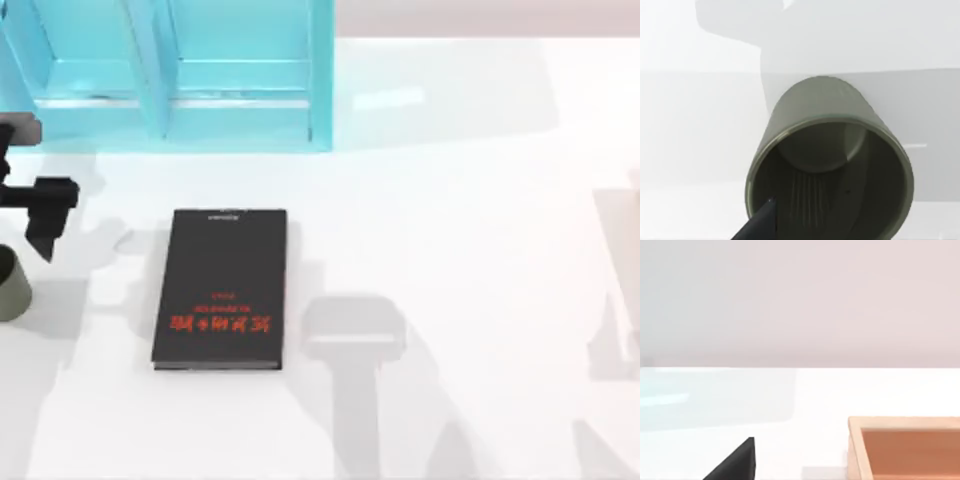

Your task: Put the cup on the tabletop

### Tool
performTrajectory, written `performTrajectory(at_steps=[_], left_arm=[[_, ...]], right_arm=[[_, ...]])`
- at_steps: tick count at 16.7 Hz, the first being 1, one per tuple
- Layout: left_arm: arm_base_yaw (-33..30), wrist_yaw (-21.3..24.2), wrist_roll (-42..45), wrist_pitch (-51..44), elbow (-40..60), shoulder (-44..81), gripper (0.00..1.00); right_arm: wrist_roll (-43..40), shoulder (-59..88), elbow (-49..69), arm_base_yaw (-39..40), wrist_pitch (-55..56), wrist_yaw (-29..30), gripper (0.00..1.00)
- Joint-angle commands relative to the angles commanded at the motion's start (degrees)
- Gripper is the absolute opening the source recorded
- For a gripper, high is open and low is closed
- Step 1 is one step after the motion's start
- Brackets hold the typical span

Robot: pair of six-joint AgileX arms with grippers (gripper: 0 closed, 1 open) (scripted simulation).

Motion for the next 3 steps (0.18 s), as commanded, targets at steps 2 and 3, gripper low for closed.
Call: performTrajectory(at_steps=[2, 3], left_arm=[[0.00, 0.00, 0.00, 0.00, 0.00, 0.00, 1.00], [0.00, 0.00, 0.00, 0.00, 0.00, 0.00, 1.00]], right_arm=[[0.00, 0.00, 0.00, 0.00, 0.00, 0.00, 1.00], [0.00, 0.00, 0.00, 0.00, 0.00, 0.00, 1.00]])
